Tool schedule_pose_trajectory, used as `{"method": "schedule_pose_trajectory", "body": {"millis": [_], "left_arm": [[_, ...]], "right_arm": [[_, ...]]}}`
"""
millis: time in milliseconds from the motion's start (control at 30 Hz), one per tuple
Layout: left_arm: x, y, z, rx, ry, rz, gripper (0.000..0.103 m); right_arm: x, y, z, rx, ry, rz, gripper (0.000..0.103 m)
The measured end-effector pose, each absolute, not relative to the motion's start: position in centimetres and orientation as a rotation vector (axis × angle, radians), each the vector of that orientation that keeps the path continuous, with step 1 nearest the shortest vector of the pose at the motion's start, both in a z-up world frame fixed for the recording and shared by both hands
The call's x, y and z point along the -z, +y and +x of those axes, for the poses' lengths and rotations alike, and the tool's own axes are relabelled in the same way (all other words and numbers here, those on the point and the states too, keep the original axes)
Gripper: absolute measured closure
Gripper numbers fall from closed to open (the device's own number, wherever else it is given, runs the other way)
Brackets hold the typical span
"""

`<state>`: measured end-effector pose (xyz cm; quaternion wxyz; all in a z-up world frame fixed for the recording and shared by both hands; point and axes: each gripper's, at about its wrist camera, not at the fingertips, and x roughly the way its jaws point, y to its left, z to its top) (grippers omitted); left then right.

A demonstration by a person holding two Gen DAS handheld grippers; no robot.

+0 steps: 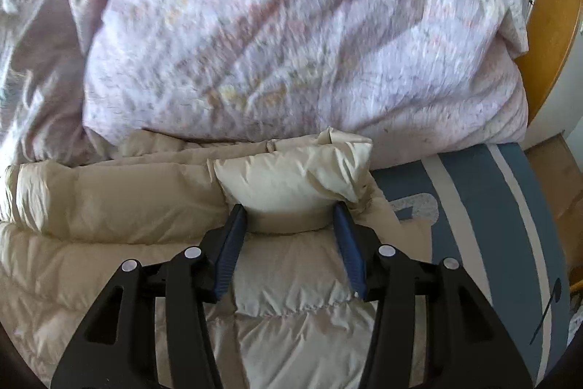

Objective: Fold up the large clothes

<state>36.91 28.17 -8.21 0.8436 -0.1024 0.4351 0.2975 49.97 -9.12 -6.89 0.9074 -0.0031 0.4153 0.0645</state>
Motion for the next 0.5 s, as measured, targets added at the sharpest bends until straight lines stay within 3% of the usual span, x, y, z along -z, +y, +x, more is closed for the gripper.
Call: {"method": "schedule_pose_trajectory", "body": {"millis": [500], "left_arm": [[11.4,28.8,39.2,-0.667,0.887,-0.221,0.013]], "right_arm": [[10.9,-9.8,50.6,-0.067,0.833,0.011,0.039]]}}
